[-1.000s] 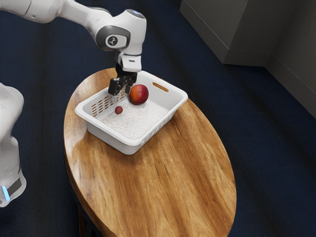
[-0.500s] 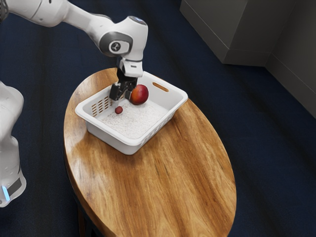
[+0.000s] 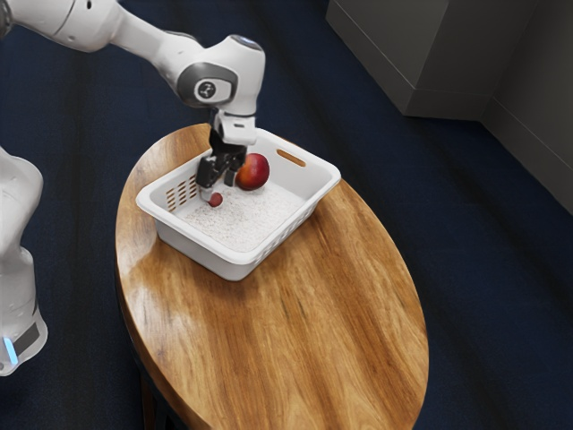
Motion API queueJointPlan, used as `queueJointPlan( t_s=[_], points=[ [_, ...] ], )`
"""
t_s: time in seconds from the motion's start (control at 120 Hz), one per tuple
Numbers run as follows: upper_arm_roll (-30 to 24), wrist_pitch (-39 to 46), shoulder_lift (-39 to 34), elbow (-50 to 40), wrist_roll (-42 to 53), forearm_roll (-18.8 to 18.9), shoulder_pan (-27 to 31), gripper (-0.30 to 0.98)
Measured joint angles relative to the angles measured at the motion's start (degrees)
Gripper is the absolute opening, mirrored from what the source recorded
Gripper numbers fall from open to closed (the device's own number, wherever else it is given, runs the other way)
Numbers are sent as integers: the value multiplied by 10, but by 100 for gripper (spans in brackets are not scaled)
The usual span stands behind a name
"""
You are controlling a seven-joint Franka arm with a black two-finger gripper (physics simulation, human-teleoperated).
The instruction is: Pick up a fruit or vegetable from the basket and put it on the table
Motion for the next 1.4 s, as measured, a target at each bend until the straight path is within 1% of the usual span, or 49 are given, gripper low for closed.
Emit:
queueJointPlan(
  t_s=[0.508, 0.608, 0.675, 0.867, 1.008, 1.167, 1.4],
  points=[
    [1, 14, -1, -22, -1, -2, 2, 68],
    [1, 19, 1, -23, -1, -2, 2, 66],
    [1, 21, 2, -23, -1, -3, 2, 61],
    [1, 28, 1, -30, -2, -3, 2, 34],
    [3, 32, 2, -32, -3, -5, 3, 22],
    [5, 36, 2, -32, -4, -7, 3, 19],
    [4, 37, 0, -32, -5, -7, 3, 19]
  ],
)
